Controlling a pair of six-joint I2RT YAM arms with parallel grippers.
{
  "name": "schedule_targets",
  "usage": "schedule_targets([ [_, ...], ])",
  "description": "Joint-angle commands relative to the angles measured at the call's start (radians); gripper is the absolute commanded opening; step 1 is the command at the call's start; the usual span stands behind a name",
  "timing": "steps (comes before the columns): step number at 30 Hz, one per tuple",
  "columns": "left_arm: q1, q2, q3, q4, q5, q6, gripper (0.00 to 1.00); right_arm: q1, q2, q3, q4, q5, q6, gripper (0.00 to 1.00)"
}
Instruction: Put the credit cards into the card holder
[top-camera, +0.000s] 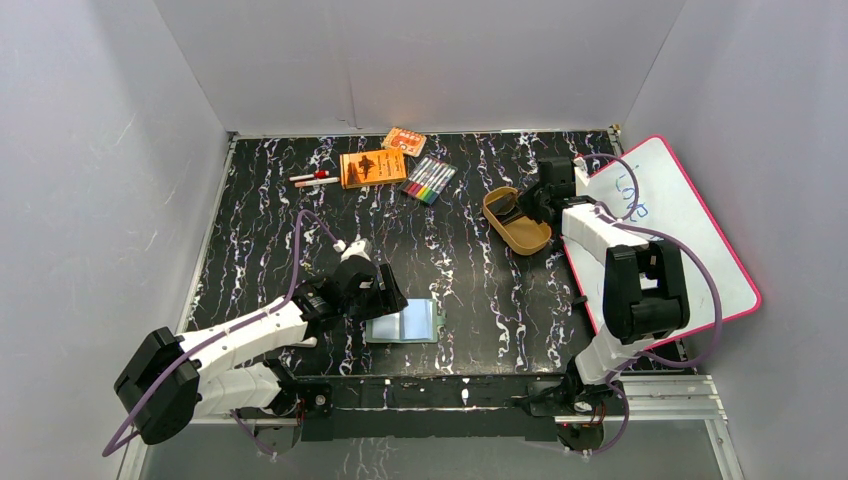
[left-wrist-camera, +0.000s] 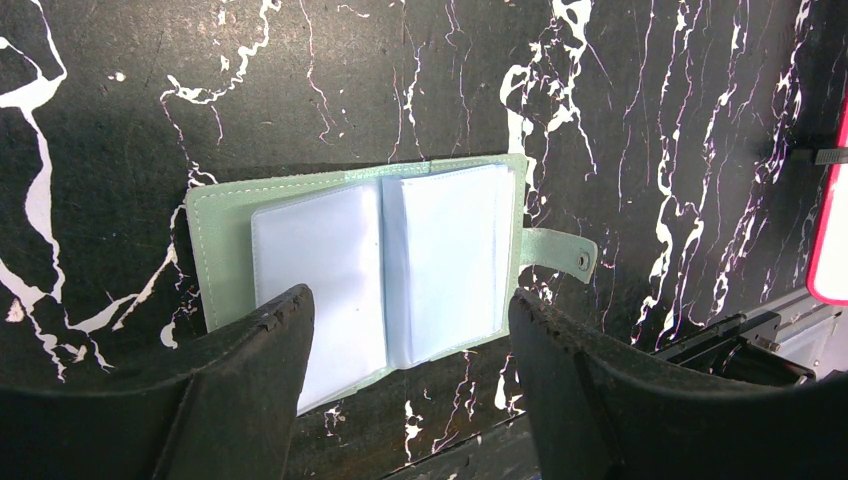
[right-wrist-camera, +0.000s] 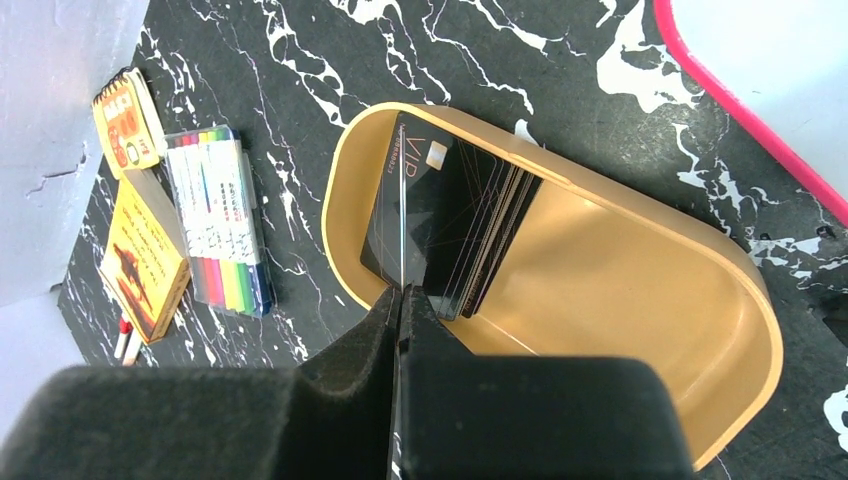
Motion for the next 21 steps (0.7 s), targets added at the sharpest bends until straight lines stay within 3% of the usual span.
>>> schedule_targets([
  [1,0.000,-0.016,0.022,-0.003,-0.003,-0.001,0.68,-0.011,-0.030,-0.012,0.026,0.008,-0.003,0.00],
  [6,0.000,-0.034,0.024,-0.018,-0.017,-0.001,0.68,-0.011,-0.080,-0.057,0.106,0.011,-0.004,0.00],
  [15,-0.001,-0.059,0.069,-0.059,-0.095,0.018,0.68,-0.019,-0.174,-0.064,0.108,-0.022,-0.072,0.00],
  [21,-0.001,-0.120,0.154,-0.108,-0.209,0.051,0.69,-0.019,-0.297,-0.096,0.158,-0.268,-0.123,0.00],
])
